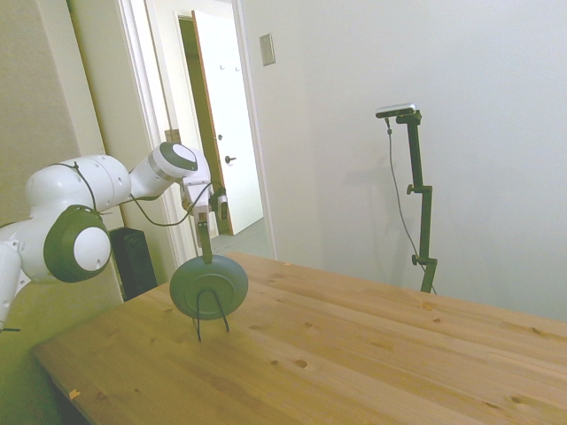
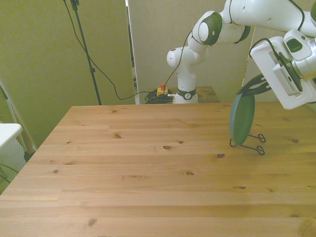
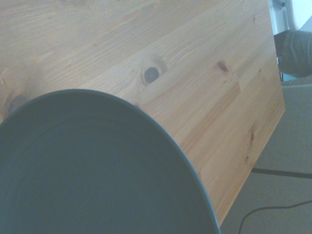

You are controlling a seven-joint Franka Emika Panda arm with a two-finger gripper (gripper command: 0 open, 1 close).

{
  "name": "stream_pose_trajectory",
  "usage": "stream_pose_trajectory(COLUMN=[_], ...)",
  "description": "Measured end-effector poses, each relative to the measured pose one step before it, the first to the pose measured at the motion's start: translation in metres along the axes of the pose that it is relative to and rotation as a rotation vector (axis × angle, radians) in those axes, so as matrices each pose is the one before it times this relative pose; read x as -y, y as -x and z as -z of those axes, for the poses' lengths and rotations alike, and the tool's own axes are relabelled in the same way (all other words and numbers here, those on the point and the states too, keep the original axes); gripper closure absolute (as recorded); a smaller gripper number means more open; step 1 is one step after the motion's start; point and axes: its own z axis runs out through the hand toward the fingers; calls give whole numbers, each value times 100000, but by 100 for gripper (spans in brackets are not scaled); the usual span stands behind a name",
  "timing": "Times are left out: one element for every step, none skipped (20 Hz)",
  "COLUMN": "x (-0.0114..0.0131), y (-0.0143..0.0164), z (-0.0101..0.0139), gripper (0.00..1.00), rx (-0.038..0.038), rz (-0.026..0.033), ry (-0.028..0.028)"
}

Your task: Load the plate

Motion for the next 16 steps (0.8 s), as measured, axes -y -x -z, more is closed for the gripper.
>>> stream_pose_trajectory(x=[65, 129, 156, 145, 196, 162, 76, 1, -73, -80, -83, -112, -77, -85, -24, -73], y=[66, 74, 65, 41, 110, 95, 65, 90, 115, 159, 144, 162, 178, 184, 147, 157], z=[19, -19, -72, -117, -167, -146, -75, -24, 3, 44, 88, 68, 2, -26, -58, -73], gripper=[100, 100, 100, 100, 100, 100, 100, 100, 100, 100, 100, 100, 100, 100, 100, 100], rx=[-367, -491, -676, -783, -573, -565, -381, -277, -258, -345, -336, -468, -610, -755, -842, -704], rz=[-33, -42, -12, 126, 430, 216, 64, 161, 294, 332, 241, 316, 328, 324, 227, 333], ry=[-326, -378, -188, 102, 81, 90, 63, 53, 26, -221, -359, -328, -89, -102, -97, 7])
